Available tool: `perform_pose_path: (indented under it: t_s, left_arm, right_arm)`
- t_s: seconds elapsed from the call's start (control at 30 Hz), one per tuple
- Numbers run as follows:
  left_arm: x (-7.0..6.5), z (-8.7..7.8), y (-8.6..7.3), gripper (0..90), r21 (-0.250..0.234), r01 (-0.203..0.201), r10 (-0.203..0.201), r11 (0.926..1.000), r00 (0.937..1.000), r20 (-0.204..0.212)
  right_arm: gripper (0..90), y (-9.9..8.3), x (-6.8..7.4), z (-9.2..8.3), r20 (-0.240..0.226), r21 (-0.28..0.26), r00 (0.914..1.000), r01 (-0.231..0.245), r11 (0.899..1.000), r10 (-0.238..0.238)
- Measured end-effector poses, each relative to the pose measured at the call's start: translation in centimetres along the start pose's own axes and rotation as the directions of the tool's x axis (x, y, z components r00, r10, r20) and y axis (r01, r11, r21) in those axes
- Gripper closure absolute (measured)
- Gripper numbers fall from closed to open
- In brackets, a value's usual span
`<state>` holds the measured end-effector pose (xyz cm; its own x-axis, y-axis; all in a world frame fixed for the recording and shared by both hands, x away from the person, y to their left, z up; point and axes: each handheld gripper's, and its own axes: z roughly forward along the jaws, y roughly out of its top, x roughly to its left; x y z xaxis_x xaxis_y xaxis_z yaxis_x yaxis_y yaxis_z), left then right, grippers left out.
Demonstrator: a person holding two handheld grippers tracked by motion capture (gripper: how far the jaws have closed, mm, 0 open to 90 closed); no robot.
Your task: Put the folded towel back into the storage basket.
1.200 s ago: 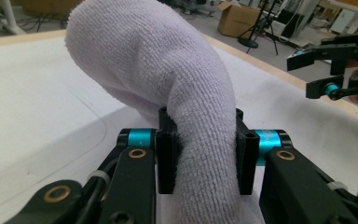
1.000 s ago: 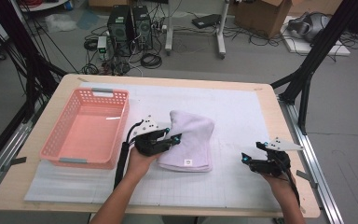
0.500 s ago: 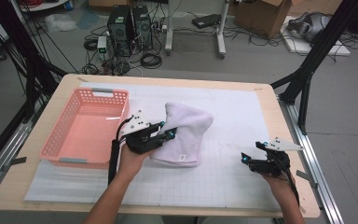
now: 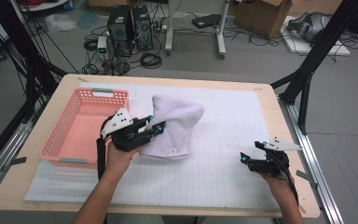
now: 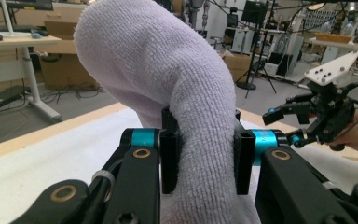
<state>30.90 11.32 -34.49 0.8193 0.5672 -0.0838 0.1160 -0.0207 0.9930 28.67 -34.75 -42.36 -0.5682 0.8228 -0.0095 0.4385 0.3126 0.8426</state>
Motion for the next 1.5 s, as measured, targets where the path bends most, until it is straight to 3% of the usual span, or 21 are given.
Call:
perform_pose_path:
  t_s: [0.6, 0.97, 1.5]
  left_arm:
    - [2.4, -4.6, 3.0, 71.5, -0.070, -0.009, 0.004, 0.9975, 0.9976, -0.069]
    - [5.3, -9.2, 4.4, 71.6, -0.125, 0.009, -0.028, 0.9922, 0.9877, -0.154]
    - [7.4, -13.9, 5.0, 71.6, -0.187, 0.028, -0.071, 0.9819, 0.9719, -0.224]
  right_arm:
    - [21.8, -0.1, -0.2, -0.1, 0.007, -0.002, 0.9999, -0.008, 1.000, 0.008]
    - [21.8, 0.0, -0.1, -0.1, 0.010, -0.001, 0.9999, -0.006, 1.000, 0.006]
    - [21.8, 0.0, 0.0, 0.0, 0.013, 0.000, 0.9999, -0.001, 1.000, 0.001]
